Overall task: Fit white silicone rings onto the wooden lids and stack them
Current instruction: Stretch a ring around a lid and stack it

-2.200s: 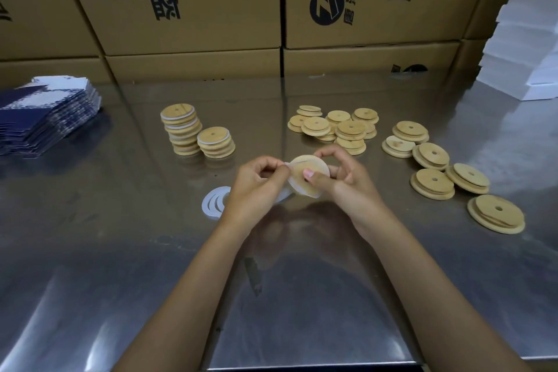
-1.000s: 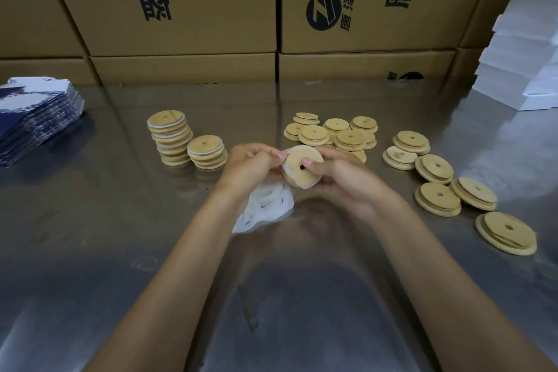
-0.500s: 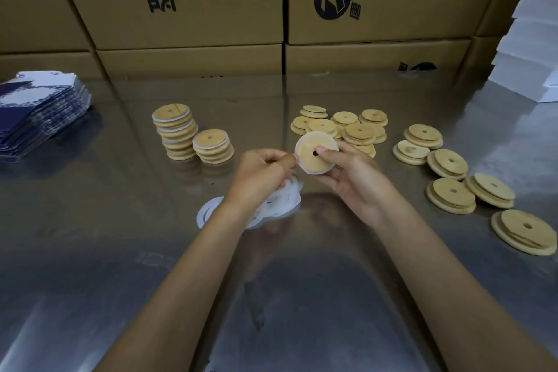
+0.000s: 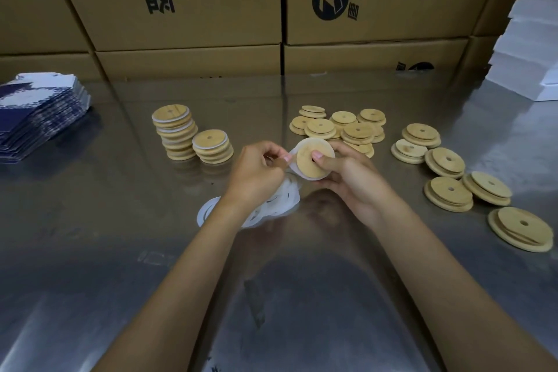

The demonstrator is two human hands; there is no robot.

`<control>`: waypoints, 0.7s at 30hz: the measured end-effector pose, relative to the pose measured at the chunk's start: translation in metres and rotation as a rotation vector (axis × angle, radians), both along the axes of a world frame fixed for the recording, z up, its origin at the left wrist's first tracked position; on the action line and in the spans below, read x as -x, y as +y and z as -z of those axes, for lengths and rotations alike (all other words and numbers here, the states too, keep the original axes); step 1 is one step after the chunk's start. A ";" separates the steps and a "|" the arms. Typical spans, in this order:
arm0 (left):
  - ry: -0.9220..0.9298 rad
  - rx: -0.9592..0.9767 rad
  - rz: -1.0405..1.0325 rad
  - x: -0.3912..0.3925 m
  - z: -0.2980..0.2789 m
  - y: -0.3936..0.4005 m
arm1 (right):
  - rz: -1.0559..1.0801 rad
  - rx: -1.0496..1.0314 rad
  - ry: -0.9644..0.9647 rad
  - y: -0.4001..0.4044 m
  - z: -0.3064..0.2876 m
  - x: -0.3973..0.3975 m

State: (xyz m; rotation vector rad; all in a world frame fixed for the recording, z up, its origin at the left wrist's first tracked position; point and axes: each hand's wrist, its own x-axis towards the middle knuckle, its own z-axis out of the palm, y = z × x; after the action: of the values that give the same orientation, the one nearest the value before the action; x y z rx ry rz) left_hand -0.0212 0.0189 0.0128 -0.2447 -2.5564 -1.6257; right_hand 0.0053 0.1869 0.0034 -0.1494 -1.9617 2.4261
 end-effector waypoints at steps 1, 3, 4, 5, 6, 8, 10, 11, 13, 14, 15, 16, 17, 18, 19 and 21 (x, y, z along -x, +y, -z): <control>-0.002 -0.005 0.022 0.000 0.000 0.000 | -0.001 0.022 -0.006 0.001 0.000 0.000; -0.006 -0.033 0.052 -0.002 -0.001 0.001 | -0.010 0.058 -0.016 0.002 0.001 0.001; -0.004 -0.050 0.056 -0.003 -0.001 0.002 | -0.020 0.072 -0.018 0.002 0.001 0.001; -0.001 -0.066 0.056 -0.003 -0.001 0.002 | -0.030 0.086 -0.020 0.002 0.001 0.000; 0.000 -0.077 0.057 -0.004 -0.001 0.002 | -0.040 0.101 -0.023 0.002 0.001 0.000; -0.009 -0.077 0.058 -0.006 -0.001 0.003 | -0.047 0.129 -0.025 0.002 0.001 0.000; -0.034 -0.061 0.056 -0.006 -0.001 0.003 | -0.045 0.142 -0.027 0.002 0.002 0.000; -0.049 -0.055 0.057 -0.006 -0.002 0.003 | -0.046 0.147 -0.030 0.002 0.002 -0.001; -0.076 -0.050 0.064 -0.006 -0.003 0.002 | -0.053 0.156 -0.037 0.001 0.002 -0.001; -0.086 -0.047 0.069 -0.006 -0.004 0.001 | -0.056 0.159 -0.039 0.001 0.003 -0.001; -0.093 -0.044 0.072 -0.006 -0.004 0.000 | -0.059 0.162 -0.042 0.000 0.003 -0.001; -0.099 -0.045 0.075 -0.006 -0.005 0.000 | -0.062 0.164 -0.044 0.000 0.004 0.000; -0.107 -0.050 0.080 -0.007 -0.005 -0.001 | -0.066 0.165 -0.045 -0.001 0.004 0.000; -0.116 -0.054 0.087 -0.007 -0.005 -0.001 | -0.069 0.166 -0.046 -0.001 0.004 0.000; -0.125 -0.053 0.096 -0.007 -0.005 -0.001 | -0.074 0.169 -0.044 -0.001 0.004 0.000; -0.146 -0.052 0.112 -0.007 -0.004 -0.001 | -0.084 0.182 -0.038 -0.001 0.004 0.000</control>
State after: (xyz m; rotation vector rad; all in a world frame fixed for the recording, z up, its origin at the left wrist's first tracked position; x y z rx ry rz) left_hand -0.0141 0.0177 0.0166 -0.2795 -2.6448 -1.8109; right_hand 0.0057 0.1857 -0.0002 -0.1179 -1.7941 2.6725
